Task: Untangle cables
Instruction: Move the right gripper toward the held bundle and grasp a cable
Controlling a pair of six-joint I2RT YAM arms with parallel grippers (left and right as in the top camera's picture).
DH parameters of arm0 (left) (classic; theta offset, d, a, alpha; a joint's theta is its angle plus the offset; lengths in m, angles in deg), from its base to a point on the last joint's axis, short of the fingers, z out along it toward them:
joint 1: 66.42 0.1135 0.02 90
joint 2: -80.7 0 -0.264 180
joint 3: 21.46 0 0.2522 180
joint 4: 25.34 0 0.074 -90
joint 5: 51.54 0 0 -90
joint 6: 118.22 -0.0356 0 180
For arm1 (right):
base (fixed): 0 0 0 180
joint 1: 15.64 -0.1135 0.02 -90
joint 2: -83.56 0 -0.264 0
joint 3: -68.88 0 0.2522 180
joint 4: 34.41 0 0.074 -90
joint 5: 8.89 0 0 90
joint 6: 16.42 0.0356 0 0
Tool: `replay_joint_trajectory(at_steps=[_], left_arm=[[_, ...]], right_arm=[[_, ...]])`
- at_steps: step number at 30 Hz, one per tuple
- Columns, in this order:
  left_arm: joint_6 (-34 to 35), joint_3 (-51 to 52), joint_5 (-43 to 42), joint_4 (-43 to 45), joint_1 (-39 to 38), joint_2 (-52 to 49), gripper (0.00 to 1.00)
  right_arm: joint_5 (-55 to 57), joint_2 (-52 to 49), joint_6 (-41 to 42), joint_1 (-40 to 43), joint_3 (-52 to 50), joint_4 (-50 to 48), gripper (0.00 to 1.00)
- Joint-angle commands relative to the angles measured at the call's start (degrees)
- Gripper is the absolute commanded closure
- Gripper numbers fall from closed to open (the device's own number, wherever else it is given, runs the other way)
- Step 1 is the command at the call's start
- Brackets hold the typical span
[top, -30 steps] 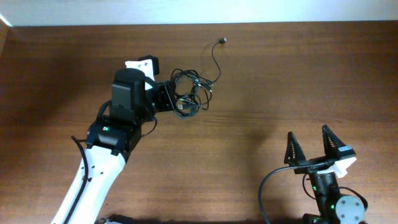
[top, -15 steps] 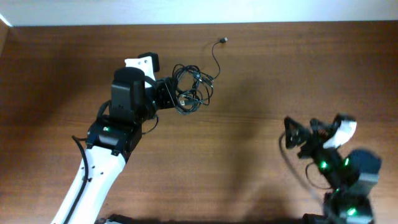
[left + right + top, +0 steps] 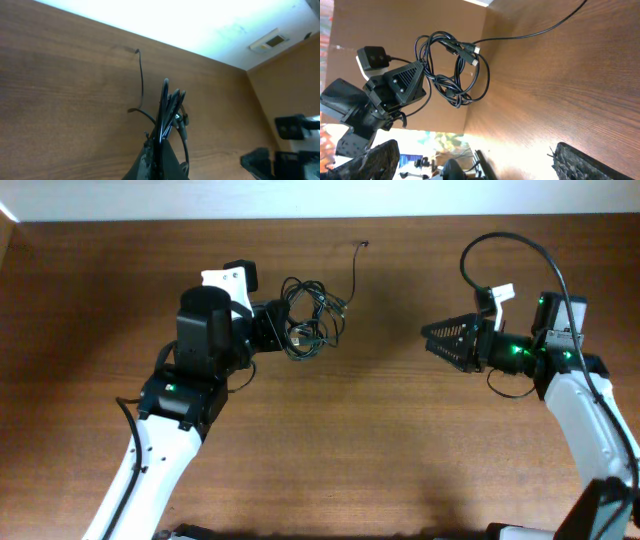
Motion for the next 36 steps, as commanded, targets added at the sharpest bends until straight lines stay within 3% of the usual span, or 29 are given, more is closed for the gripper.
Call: replay_joint_trajectory(at_steps=[1,16,21,27,31,33,36], left_arm=[[0.5,-0.8,-2.3,-0.1,-0.2,1.0,1.00],[0.5,-0.8,-2.2,-1.6,-0.4,1.0,1.00],[9.8,-0.8,3.2,-1.1,-0.4,0.7,1.00],[19.4,-0.8,3.3,3.4,-0.4,-1.6,1.00],[20.3,-0.8,3.1,4.0,-0.5,-3.1,1.00],[20.7,-0.8,2.9,4.8,-2.2,-4.9,1.00],[20.7,-0.8,2.9,7.3,-4.5,-6.4,1.00]], right_arm=[[0.5,-1.0,-4.0,-1.6,0.2,-0.2,0.01],[6.4,-1.0,-5.9,-1.7,0.2,-2.2,0.01],[6.4,-1.0,-5.4,-1.7,0.2,-2.5,0.01],[6.4,-1.0,3.1,-1.7,0.2,-3.9,0.01],[6.4,-1.0,8.6,-2.3,0.2,-4.0,0.01],[6.4,-1.0,15.3,-3.9,0.2,-6.3,0.00],[6.4,-1.0,22.1,-6.0,0.2,-9.2,0.10]])
